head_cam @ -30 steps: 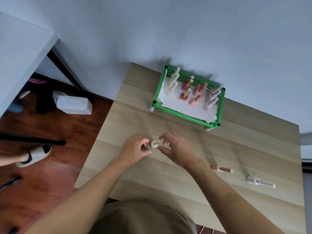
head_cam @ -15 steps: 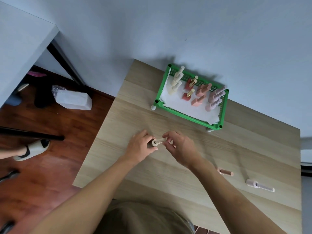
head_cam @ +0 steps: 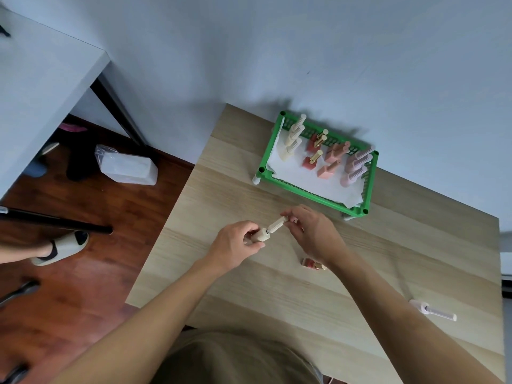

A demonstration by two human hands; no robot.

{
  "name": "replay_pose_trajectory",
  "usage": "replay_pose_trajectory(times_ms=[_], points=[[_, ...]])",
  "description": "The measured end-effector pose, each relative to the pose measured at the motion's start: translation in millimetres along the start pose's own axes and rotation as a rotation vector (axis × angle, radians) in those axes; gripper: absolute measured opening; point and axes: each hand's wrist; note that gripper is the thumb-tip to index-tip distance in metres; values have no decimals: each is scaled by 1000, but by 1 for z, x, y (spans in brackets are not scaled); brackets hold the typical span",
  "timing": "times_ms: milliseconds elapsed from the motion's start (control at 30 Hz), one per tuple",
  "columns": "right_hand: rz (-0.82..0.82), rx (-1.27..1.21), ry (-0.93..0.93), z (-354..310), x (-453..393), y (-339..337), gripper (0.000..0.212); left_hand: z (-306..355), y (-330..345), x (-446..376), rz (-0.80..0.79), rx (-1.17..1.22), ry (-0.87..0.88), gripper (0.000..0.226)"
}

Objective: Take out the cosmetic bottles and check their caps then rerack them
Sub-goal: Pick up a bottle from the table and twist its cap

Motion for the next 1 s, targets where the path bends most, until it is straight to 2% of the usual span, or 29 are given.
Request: replay_pose_trajectory(times_ms=[267,500,733,1000], points=[[-8,-52,-20,-3,-1,-5,23,8,-1,11,1,78,-62,31],[-38,1,-31,-1,-1,-7,27,13,-4,15,4,100,-74,28],[-99,31,66,-3,-6,-9,30,21,-6,16,35,117,-49,29],[-80,81,66,-3,-15,-15,53,29,-8,19,36,138,-38,28]])
Point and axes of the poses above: each hand's wrist, its own x-axis away from the middle knuckle, its own y-axis out of the palm, z = x × y, and after that the axes turned 8 degrees about -y, right-handed
